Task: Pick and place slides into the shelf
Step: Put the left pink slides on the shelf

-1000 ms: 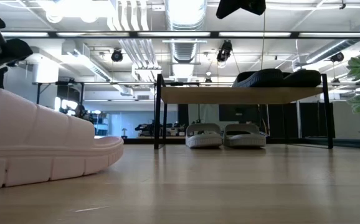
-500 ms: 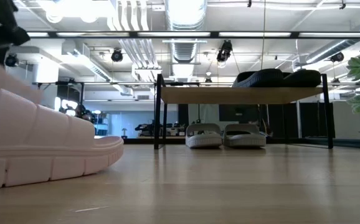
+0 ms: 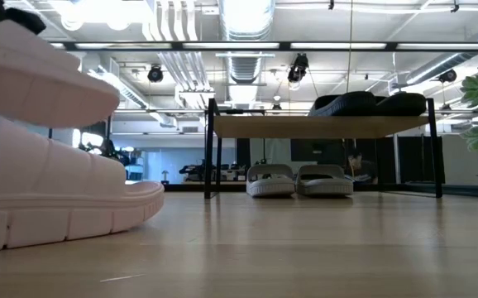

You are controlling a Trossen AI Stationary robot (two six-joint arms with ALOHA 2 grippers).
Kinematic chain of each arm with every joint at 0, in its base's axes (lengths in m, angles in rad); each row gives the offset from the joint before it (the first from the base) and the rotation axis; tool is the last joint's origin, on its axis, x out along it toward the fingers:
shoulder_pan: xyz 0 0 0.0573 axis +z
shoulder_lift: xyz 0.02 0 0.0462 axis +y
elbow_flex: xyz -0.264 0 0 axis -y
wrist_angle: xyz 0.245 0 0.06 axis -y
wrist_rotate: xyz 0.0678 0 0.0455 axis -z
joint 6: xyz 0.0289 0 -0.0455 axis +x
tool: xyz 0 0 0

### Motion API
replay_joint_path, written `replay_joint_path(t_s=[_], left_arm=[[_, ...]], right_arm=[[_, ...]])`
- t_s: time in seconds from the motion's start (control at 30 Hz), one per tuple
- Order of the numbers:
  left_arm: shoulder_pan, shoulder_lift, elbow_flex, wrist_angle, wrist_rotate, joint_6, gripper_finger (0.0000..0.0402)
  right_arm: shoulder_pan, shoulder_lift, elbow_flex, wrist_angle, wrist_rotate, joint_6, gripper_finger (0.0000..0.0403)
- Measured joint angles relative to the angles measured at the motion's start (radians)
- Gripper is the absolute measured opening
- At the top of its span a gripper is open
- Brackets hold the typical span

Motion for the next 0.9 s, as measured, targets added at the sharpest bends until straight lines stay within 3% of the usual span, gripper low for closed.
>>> replay_joint_path(t_s=[0.2, 0.6, 0.9], left_arm=[[0.105, 0.013, 0.111, 0.002, -0.075, 0.163, 0.0000], [0.407, -0.031, 0.267, 0.033, -0.099, 0.449, 0.0000], [0.621, 0.084, 0.326, 0.290, -0.098, 0.681, 0.0000]], right_arm=[[0.000, -0.004, 0.000, -0.035, 0.003, 0.009, 0.0009], [0.000, -0.010, 0.000, -0.034, 0.003, 0.013, 0.0009], [0.000, -0.033, 0.009, -0.023, 0.000, 0.027, 0.0009]])
